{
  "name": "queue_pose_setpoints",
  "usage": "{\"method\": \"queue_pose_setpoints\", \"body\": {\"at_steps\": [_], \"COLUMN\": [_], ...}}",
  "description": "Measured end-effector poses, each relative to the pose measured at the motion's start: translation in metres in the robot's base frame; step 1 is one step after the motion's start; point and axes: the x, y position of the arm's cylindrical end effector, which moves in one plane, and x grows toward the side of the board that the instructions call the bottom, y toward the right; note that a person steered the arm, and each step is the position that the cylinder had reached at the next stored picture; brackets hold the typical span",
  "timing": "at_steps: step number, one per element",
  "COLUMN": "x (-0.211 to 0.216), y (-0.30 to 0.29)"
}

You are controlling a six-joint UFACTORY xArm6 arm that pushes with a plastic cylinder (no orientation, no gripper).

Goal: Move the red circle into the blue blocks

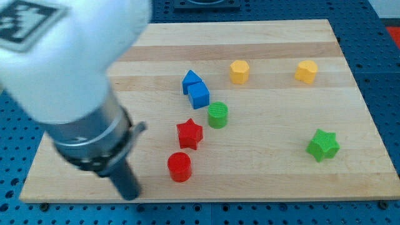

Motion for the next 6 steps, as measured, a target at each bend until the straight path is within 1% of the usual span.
{"method": "queue_pose_setpoints", "body": {"at_steps": [1,3,5,6], "x": [-0.001,0.0,0.001,-0.011], "y": [0.011,0.006,0.049,0.065]}}
